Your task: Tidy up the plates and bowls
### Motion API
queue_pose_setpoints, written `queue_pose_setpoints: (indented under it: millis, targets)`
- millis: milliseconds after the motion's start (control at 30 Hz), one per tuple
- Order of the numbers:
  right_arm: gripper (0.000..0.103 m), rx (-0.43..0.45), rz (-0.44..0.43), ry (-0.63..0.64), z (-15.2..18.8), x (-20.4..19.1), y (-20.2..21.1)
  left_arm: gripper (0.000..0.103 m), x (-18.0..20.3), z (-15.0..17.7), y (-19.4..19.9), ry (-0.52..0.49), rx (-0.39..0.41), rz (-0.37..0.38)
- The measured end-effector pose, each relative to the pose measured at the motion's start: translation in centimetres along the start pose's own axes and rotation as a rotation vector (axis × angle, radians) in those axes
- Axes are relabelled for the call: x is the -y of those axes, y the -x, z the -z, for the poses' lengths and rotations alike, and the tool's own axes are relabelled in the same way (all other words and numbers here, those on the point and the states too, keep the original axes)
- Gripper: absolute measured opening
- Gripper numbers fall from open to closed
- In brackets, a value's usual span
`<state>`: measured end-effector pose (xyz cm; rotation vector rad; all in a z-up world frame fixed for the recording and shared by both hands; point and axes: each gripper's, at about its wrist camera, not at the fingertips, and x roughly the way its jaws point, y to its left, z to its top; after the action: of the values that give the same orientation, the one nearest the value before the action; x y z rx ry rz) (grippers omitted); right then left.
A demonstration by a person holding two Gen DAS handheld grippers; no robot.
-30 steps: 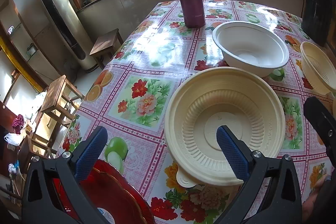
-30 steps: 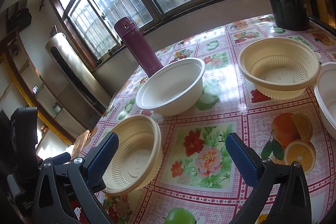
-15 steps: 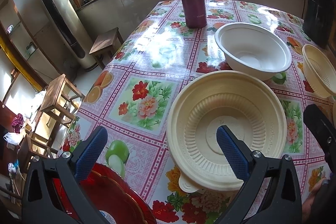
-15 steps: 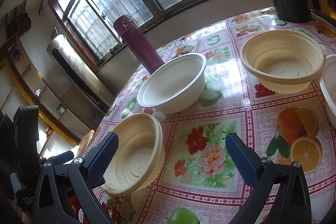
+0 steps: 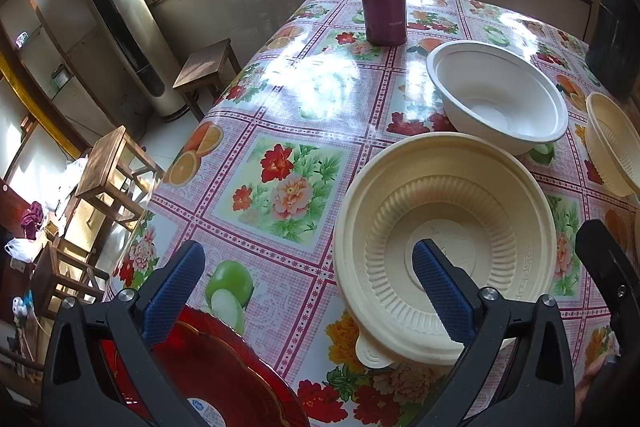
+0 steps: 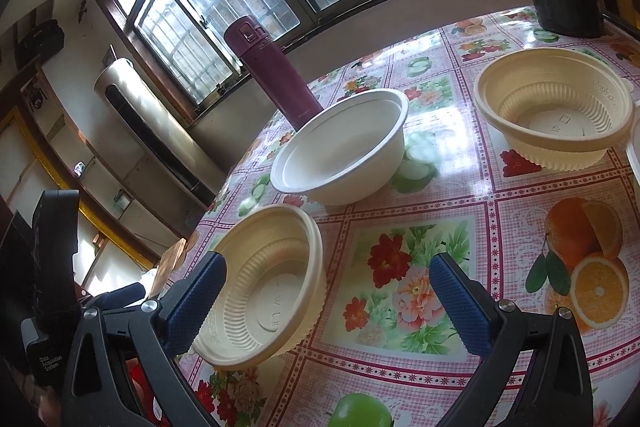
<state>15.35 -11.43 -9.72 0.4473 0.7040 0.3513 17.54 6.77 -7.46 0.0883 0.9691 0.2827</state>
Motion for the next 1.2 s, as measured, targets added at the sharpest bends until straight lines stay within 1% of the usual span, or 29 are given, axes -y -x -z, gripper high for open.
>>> queue_pose_setpoints:
  millis: [267,433,567,800,1200]
  targets:
    - [0.102,-0.006,0.001,0.024,0.0,-0.4,-0.4,0.103,0.9,0.1,-0.5,-0.031,-0.010,-0.025]
    - [0.098,-0.020,0.000,0.042,0.0,-0.6,-0.8,0.103,1.7,0.2,-0.6,-0.058,-0.014,-0.047]
    - [0.098,-0.029,0.001,0.051,0.0,-0.8,-1.0,0.103,1.9,0.3,-0.2,-0.066,-0.010,-0.057]
    - [0.098,-0.032,0.014,0.038,-0.2,-0.2,-1.1,0.103,2.2,0.3,0.3,-0.078,0.000,-0.067]
    - [0.099,-0.047,0.022,0.036,-0.2,0.0,-1.3,0.103,2.8,0.1,-0.2,-0.086,-0.008,-0.071]
